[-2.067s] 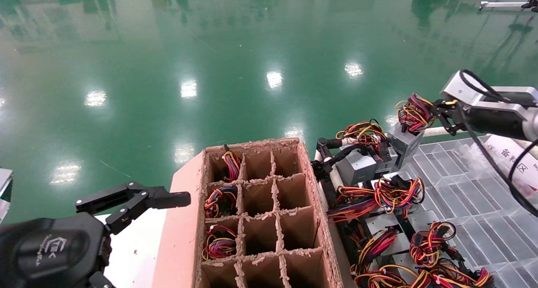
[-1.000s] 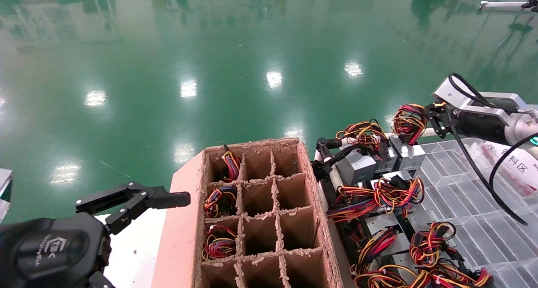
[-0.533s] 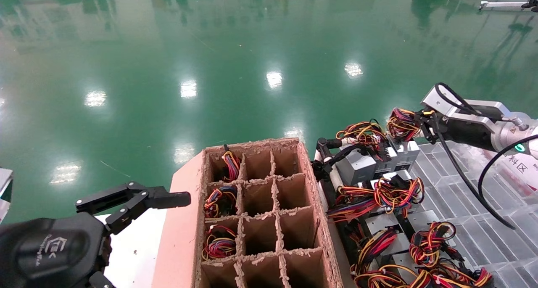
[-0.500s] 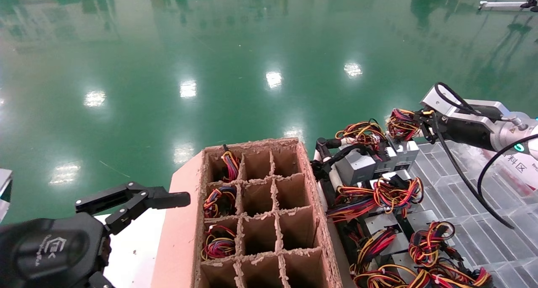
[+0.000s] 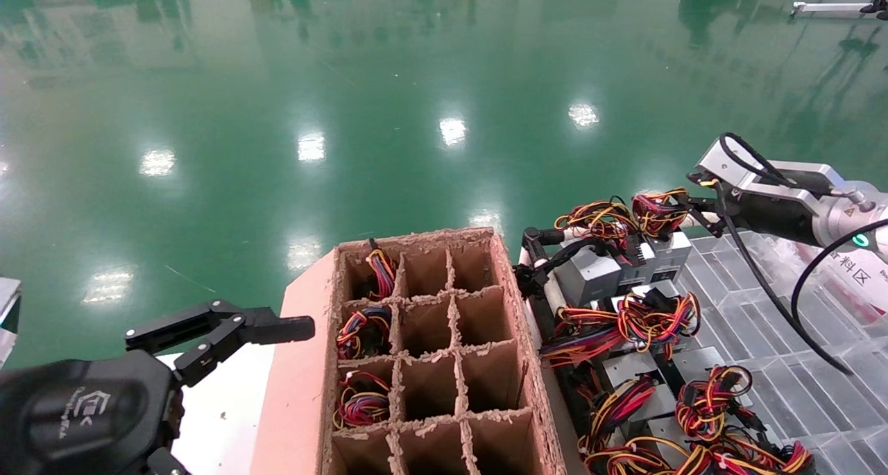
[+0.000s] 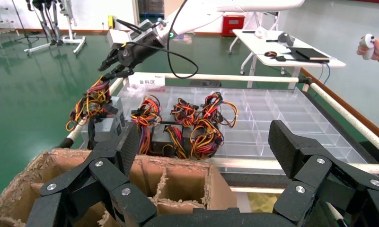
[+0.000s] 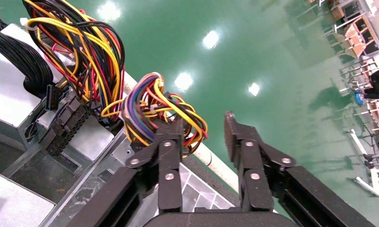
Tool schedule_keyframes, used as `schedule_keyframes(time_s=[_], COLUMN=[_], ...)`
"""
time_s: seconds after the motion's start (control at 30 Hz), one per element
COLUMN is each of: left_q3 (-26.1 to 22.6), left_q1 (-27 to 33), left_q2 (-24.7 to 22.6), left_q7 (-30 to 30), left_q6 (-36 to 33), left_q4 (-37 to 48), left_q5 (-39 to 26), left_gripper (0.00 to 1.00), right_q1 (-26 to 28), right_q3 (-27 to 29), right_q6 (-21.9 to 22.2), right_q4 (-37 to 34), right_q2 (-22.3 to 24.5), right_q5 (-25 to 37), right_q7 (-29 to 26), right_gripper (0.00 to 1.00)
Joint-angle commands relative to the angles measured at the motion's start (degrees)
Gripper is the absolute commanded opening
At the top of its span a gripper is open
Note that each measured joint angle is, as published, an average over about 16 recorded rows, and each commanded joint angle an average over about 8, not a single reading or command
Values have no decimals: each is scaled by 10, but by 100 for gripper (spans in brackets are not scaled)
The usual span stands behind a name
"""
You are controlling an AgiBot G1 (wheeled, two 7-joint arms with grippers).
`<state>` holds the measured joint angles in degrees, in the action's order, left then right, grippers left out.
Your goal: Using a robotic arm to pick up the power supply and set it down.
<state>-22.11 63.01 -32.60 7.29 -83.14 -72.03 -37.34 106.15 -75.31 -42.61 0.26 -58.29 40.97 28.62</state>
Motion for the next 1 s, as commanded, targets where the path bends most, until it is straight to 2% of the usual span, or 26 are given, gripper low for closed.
schedule_keyframes(time_s=[0.03, 0.37, 0.53, 0.7, 1.0], left_q3=[0, 0, 0, 0, 0], left_q1=[0, 0, 0, 0, 0], left_q2=[0, 0, 0, 0, 0], left_q7=[0, 0, 0, 0, 0], left_q6=[0, 0, 0, 0, 0], left_q4=[0, 0, 0, 0, 0], left_q5=[0, 0, 0, 0, 0], left_gripper=[100, 100, 100, 100, 100], right_q1=[0, 34, 35, 12, -59], right_q3=[0, 21, 33, 62, 145], right_q6=[1, -63, -78, -98, -150], right_q4=[0, -6, -3, 32, 141], right_q2=[0, 41, 51, 62, 89], right_q5=[0, -30, -43, -46, -37], right_q7=[1, -52, -64, -82, -130], right_gripper=[100, 100, 100, 100, 100])
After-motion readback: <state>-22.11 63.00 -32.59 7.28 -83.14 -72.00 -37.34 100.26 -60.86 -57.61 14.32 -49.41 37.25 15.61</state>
